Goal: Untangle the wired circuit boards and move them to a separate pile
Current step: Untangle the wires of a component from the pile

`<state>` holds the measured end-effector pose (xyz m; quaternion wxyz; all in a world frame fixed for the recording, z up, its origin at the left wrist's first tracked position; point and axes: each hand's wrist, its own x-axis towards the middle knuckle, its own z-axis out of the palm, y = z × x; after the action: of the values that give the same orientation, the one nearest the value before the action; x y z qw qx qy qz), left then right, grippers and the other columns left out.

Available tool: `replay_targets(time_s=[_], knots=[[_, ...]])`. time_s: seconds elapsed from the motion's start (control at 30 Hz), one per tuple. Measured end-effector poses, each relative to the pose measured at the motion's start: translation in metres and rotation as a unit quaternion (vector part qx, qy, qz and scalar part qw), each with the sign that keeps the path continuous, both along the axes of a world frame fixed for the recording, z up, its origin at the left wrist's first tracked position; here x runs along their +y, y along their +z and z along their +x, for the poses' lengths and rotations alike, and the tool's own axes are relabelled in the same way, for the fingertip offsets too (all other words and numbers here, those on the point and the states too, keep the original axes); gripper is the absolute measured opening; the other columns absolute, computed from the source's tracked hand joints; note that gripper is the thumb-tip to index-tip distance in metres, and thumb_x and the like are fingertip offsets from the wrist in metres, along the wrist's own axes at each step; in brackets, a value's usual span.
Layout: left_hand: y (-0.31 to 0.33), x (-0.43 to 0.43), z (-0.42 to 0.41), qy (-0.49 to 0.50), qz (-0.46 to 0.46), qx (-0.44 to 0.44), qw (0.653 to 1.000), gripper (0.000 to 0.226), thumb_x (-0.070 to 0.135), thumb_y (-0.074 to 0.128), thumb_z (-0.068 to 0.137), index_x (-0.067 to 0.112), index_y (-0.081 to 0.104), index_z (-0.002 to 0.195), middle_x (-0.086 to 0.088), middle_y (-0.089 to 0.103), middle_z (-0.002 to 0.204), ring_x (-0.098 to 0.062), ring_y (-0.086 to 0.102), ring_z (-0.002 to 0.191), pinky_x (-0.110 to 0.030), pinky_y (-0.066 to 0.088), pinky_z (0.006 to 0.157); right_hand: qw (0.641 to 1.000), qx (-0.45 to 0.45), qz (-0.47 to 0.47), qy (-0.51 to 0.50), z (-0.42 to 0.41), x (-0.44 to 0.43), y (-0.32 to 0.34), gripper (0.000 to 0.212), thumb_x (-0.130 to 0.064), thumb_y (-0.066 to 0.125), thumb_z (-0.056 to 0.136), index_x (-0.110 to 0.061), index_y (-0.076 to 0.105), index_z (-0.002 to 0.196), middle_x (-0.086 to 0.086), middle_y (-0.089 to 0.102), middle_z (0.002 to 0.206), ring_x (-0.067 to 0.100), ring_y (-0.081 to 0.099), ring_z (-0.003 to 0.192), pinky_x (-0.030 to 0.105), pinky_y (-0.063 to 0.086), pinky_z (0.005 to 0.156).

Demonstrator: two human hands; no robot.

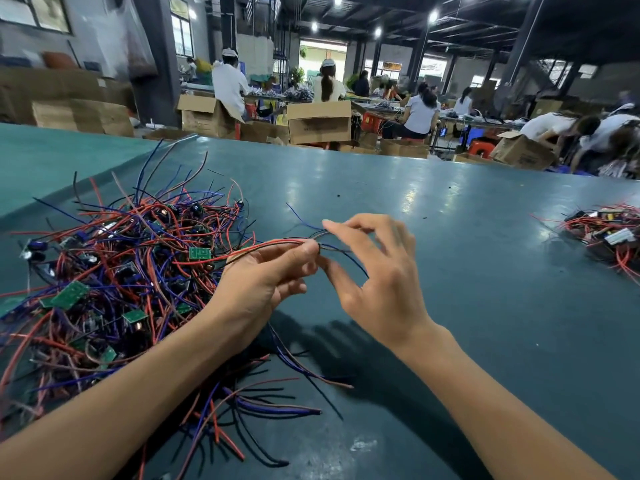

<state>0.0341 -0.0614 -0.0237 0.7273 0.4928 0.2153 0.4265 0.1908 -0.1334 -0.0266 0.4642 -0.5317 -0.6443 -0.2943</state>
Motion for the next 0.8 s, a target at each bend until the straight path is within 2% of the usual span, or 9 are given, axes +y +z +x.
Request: replay_targets(time_s=[0.07, 0.1, 0.17, 0.2, 0.27, 0.33, 0.47, 0.63, 0.8], knots=[[0.002, 0.002, -0.001, 0.011, -0.044, -0.028, 0.999, 0.017, 0.023, 0.079, 0.07, 0.012, 0.078, 0.082, -0.006, 0.076, 0.085, -0.007, 0.07, 0.071, -0.015, 0.052, 0.054, 0.997, 0.047, 0.061, 0.026, -0.007, -0.002, 0.0, 0.011, -0.015, 0.074, 0.089, -0.008, 0.076, 0.097, 0.003, 0.066, 0.088, 0.02, 0.061, 0.079, 0.038, 0.049, 0.077], [0.003, 0.003, -0.002, 0.011, -0.064, -0.045, 0.997, 0.012, 0.021, 0.078, 0.071, 0.013, 0.079, 0.08, -0.006, 0.076, 0.087, -0.007, 0.072, 0.073, -0.015, 0.052, 0.055, 0.993, 0.086, 0.055, 0.051, -0.012, -0.003, -0.001, 0.006, -0.015, 0.072, 0.09, -0.01, 0.076, 0.089, -0.002, 0.066, 0.079, 0.016, 0.059, 0.071, 0.032, 0.049, 0.071], [0.004, 0.004, -0.003, 0.0, -0.088, -0.07, 0.994, 0.006, 0.019, 0.078, 0.072, 0.015, 0.08, 0.076, -0.005, 0.077, 0.09, -0.008, 0.073, 0.078, -0.015, 0.052, 0.055, 0.972, 0.213, -0.037, 0.09, -0.024, -0.003, -0.005, 0.012, -0.021, 0.07, 0.092, -0.017, 0.078, 0.084, -0.01, 0.067, 0.068, 0.009, 0.059, 0.061, 0.022, 0.046, 0.062], [0.004, 0.004, -0.004, -0.006, -0.094, -0.076, 0.993, 0.005, 0.019, 0.079, 0.072, 0.016, 0.079, 0.075, -0.004, 0.077, 0.09, -0.008, 0.073, 0.079, -0.015, 0.052, 0.055, 0.942, 0.301, -0.098, 0.115, -0.03, -0.001, -0.008, 0.013, -0.024, 0.069, 0.093, -0.02, 0.079, 0.086, -0.01, 0.069, 0.066, 0.008, 0.061, 0.059, 0.019, 0.046, 0.059], [0.004, 0.004, -0.004, -0.02, -0.097, -0.074, 0.992, 0.008, 0.023, 0.081, 0.07, 0.018, 0.078, 0.075, -0.001, 0.076, 0.09, -0.006, 0.072, 0.079, -0.015, 0.052, 0.056, 0.837, 0.487, -0.173, 0.18, -0.037, 0.002, -0.009, 0.011, -0.025, 0.07, 0.093, -0.021, 0.08, 0.093, -0.007, 0.07, 0.066, 0.01, 0.061, 0.057, 0.022, 0.046, 0.052], [0.002, 0.003, -0.003, -0.033, -0.095, -0.06, 0.993, 0.013, 0.027, 0.082, 0.069, 0.019, 0.077, 0.078, 0.002, 0.075, 0.087, -0.004, 0.07, 0.076, -0.016, 0.052, 0.057, 0.752, 0.587, -0.186, 0.237, -0.036, 0.005, -0.007, 0.012, -0.025, 0.073, 0.09, -0.016, 0.081, 0.095, -0.001, 0.065, 0.066, 0.015, 0.055, 0.056, 0.027, 0.044, 0.048], [0.0, -0.001, 0.0, -0.061, -0.078, -0.039, 0.994, 0.015, 0.025, 0.08, 0.07, 0.017, 0.078, 0.082, 0.001, 0.071, 0.079, -0.005, 0.067, 0.067, -0.017, 0.052, 0.058, 0.706, 0.608, -0.148, 0.332, -0.033, 0.007, -0.001, 0.024, -0.027, 0.076, 0.08, -0.01, 0.08, 0.096, 0.0, 0.058, 0.065, 0.014, 0.045, 0.054, 0.024, 0.041, 0.049], [0.0, -0.003, 0.0, -0.063, -0.07, -0.028, 0.995, 0.015, 0.022, 0.079, 0.068, 0.014, 0.08, 0.081, -0.003, 0.074, 0.08, -0.007, 0.068, 0.067, -0.018, 0.052, 0.057, 0.69, 0.635, -0.144, 0.318, -0.027, 0.007, 0.003, 0.016, -0.014, 0.076, 0.084, 0.001, 0.077, 0.088, 0.007, 0.065, 0.068, 0.015, 0.05, 0.054, 0.025, 0.043, 0.05], [0.003, -0.006, 0.002, -0.035, -0.037, -0.004, 0.999, 0.019, 0.028, 0.083, 0.058, 0.018, 0.08, 0.074, -0.001, 0.074, 0.078, -0.007, 0.069, 0.068, -0.017, 0.053, 0.059, 0.68, 0.661, -0.147, 0.283, -0.024, 0.009, 0.003, 0.016, -0.011, 0.076, 0.086, -0.009, 0.074, 0.071, 0.004, 0.062, 0.064, 0.013, 0.053, 0.053, 0.023, 0.044, 0.048]])
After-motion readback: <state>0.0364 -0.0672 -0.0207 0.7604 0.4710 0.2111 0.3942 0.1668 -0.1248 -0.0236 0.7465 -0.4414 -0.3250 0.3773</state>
